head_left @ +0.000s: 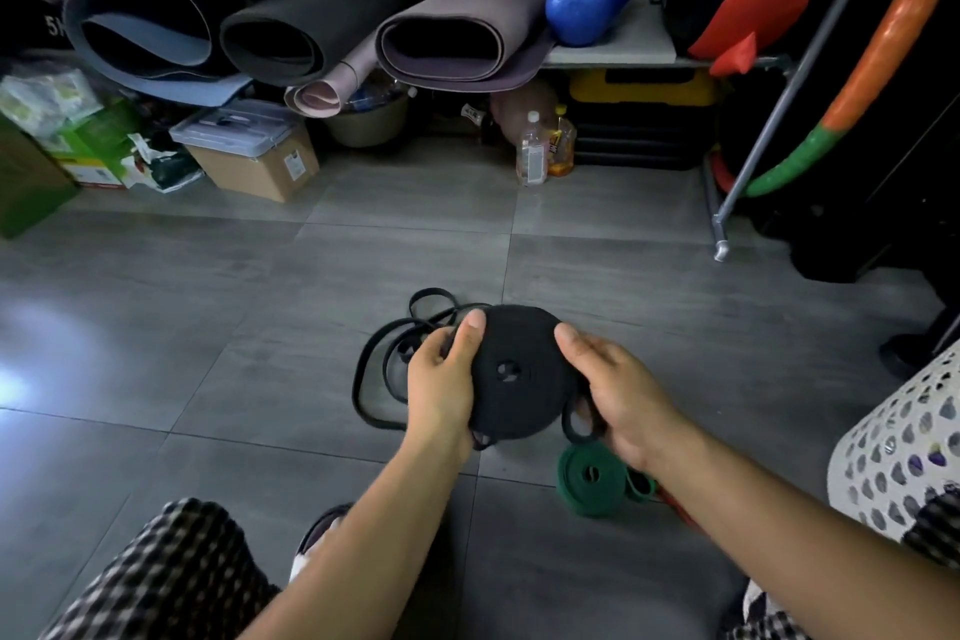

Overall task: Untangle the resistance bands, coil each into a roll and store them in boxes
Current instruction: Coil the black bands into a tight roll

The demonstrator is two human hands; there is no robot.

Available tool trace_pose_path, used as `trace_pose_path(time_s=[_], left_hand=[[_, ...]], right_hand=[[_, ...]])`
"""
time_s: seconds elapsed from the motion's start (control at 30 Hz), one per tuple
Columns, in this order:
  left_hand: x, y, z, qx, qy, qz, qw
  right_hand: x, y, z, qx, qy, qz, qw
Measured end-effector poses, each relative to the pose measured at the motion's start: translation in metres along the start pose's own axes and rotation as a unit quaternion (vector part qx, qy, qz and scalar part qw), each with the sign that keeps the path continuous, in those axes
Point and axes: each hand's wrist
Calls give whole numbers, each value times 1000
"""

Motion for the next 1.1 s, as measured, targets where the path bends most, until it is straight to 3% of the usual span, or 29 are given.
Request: trace_pose_path(time_s=[0.13,0.27,0.37,0.5,0.73,0.9,1.03,1.1], left_hand=[[59,6,6,-142,32,-5,989],[135,12,40,-278,25,51,959],[181,9,67,-347,-15,86,934],[224,-11,85,-418,-35,124,899],[307,-44,88,-435,-23,208,876],[342,-56,81,-373,-80,227,896],[353,-57,84,-341,-242,252,873],[352,-58,84,-321,-267,247,875]], right_hand=[[-54,-19,-20,-175,-76,-130,973],[-130,-12,-40,-286,-17,-225,931],[-190,-1,-55,-309,12,-281,909],[-256,-12,-58,-256,153,-311,902],[-317,-52,-24,-190,222,-336,895],[-343,-59,-6,-265,235,-358,864],[-350,-62,1,-325,166,-373,853],[-353,-63,3,-327,164,-369,854]])
Point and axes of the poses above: each hand's wrist, its own y-axis away from the middle knuckle, its own z-axis out of the back of the hand, x = y × z, and after that the axes turned 15 degrees about y, right-handed
